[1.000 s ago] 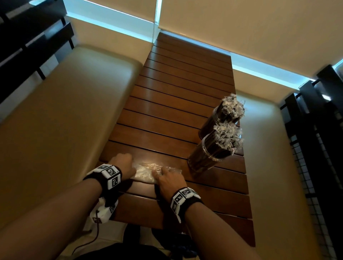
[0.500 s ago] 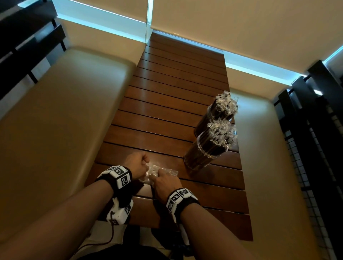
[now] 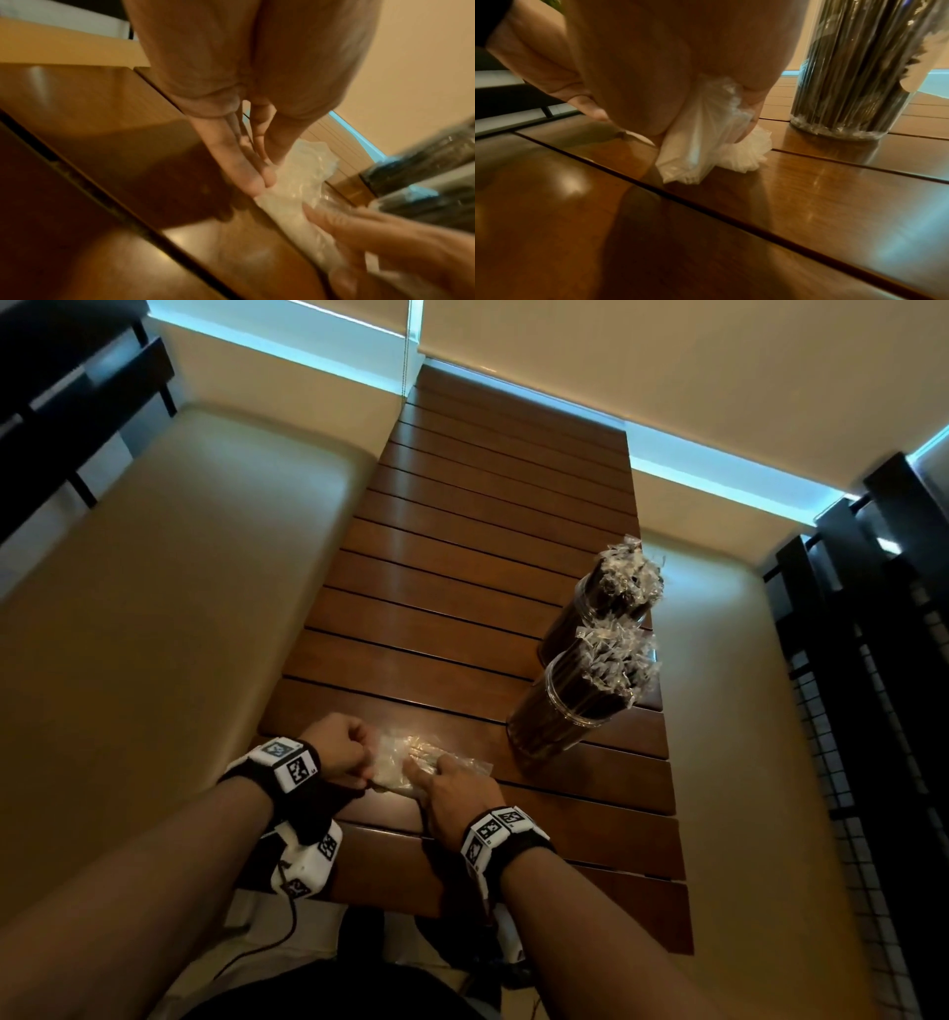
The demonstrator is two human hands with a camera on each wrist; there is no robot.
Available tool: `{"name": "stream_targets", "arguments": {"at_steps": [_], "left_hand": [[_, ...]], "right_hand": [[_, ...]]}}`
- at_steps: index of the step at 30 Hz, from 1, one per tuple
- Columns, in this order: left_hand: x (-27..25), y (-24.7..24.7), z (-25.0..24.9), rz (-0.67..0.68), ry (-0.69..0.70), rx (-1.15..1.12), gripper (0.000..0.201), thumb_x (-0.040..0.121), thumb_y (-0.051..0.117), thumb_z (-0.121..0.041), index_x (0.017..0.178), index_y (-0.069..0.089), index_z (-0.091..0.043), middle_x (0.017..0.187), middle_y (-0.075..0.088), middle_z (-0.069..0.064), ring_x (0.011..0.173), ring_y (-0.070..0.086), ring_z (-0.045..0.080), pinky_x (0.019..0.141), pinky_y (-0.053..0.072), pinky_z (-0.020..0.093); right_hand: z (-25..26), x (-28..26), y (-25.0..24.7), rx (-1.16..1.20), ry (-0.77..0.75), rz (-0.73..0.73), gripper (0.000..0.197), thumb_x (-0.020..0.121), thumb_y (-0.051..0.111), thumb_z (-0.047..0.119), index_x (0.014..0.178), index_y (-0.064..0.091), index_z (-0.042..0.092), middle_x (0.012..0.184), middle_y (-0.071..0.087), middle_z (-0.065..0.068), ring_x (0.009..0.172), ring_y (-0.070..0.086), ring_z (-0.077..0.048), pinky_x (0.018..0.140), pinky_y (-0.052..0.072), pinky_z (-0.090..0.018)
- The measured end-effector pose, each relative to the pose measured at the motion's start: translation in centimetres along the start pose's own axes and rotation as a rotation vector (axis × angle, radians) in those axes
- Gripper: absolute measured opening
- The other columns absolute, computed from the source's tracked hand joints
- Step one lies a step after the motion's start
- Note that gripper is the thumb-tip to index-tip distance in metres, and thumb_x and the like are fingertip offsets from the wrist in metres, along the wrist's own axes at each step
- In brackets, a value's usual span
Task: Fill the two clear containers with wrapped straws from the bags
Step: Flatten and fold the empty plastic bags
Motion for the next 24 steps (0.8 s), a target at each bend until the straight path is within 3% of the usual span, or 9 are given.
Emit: {"name": "stream_targets", "arguments": {"at_steps": [3,5,10,12,15,17,20,22,24], "left_hand": [[-0.4,0.3,-0.1,-0.068,0.013,0.328,0.026,0.077,0.080,-0.024,0.089,0.060,-0.013,0.078,0.071,0.007,0.068,0.070,0.021,0.061,0.058,0.031],[-0.7,1.0,-0.7,-0.063,0.016,0.508,0.032,0.075,0.081,-0.036,0.084,0.060,-0.014,0.084,0.069,0.005,0.078,0.067,0.022,0.064,0.054,0.028],[-1.0,2.5,-2.0,-0.116,0.125,0.695,0.014,0.084,0.067,-0.023,0.093,0.063,-0.013,0.098,0.067,0.006,0.082,0.060,0.020,0.067,0.048,0.029],[-1.1,2.5,-2.4,-0.145,0.211,0.560,0.004,0.086,0.060,-0.012,0.089,0.059,-0.015,0.094,0.065,0.004,0.079,0.057,0.019,0.070,0.047,0.028],[-0.6,0.4,-2.8,-0.229,0.168,0.166,0.009,0.086,0.059,-0.004,0.089,0.055,-0.012,0.093,0.063,0.008,0.074,0.069,0.025,0.069,0.061,0.039],[-0.7,-1.2,-3.5,-0.241,0.138,-0.127,0.014,0.087,0.061,0.000,0.099,0.053,-0.001,0.104,0.061,0.017,0.079,0.070,0.028,0.067,0.062,0.044],[-1.6,-2.0,-5.3,-0.092,0.153,-0.517,0.029,0.089,0.059,0.006,0.117,0.051,0.004,0.123,0.056,0.023,0.097,0.064,0.029,0.070,0.061,0.040],[-2.3,-2.4,-6.1,-0.022,0.172,-0.564,0.035,0.090,0.058,0.007,0.123,0.050,0.003,0.121,0.059,0.021,0.090,0.065,0.026,0.067,0.061,0.036],[-2.6,-2.8,-6.0,0.001,0.178,-0.486,0.034,0.090,0.061,0.001,0.123,0.050,0.002,0.113,0.064,0.022,0.077,0.069,0.023,0.059,0.060,0.031]], "right_hand": [[0.1,0.0,0.3,-0.011,-0.006,-0.009,0.055,0.099,0.046,0.033,0.149,0.024,0.036,0.116,0.051,-0.011,0.099,0.060,-0.035,0.070,0.053,-0.042],[0.2,0.0,0.2,-0.019,-0.015,-0.016,0.049,0.099,0.046,0.032,0.145,0.031,0.034,0.117,0.051,-0.010,0.100,0.060,-0.035,0.068,0.050,-0.040],[-0.1,-0.9,-0.1,0.079,0.005,-0.036,0.045,0.096,0.050,0.033,0.139,0.035,0.035,0.124,0.048,-0.008,0.103,0.059,-0.032,0.069,0.048,-0.038],[-0.5,-1.2,-0.8,0.191,0.114,-0.112,0.039,0.095,0.051,0.035,0.132,0.040,0.030,0.124,0.048,-0.005,0.100,0.060,-0.029,0.076,0.054,-0.042],[-1.1,-1.2,-2.2,0.251,0.257,-0.249,0.023,0.097,0.045,0.040,0.108,0.050,0.021,0.110,0.055,-0.003,0.090,0.061,-0.027,0.075,0.052,-0.041],[-1.2,-0.9,-3.1,0.288,0.282,-0.224,0.034,0.098,0.042,0.048,0.098,0.058,0.019,0.102,0.063,-0.002,0.090,0.062,-0.026,0.074,0.050,-0.037],[-0.6,0.2,-4.4,0.585,0.307,-0.172,0.058,0.094,0.036,0.067,0.101,0.067,0.018,0.098,0.071,-0.002,0.090,0.065,-0.022,0.083,0.052,-0.037],[-0.3,0.9,-5.6,0.810,0.360,-0.239,0.076,0.083,0.031,0.083,0.109,0.066,0.021,0.104,0.071,0.001,0.095,0.066,-0.019,0.090,0.051,-0.039],[-0.4,1.2,-7.0,0.966,0.412,-0.353,0.075,0.079,0.040,0.083,0.110,0.066,0.020,0.104,0.069,0.003,0.096,0.065,-0.017,0.089,0.050,-0.037]]}}
Point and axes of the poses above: each hand's wrist, its own x-axis towards the middle knuckle, its own y-axis out of the palm, z = x × y, the point moved 2 cm from there along x, towards the middle knuckle
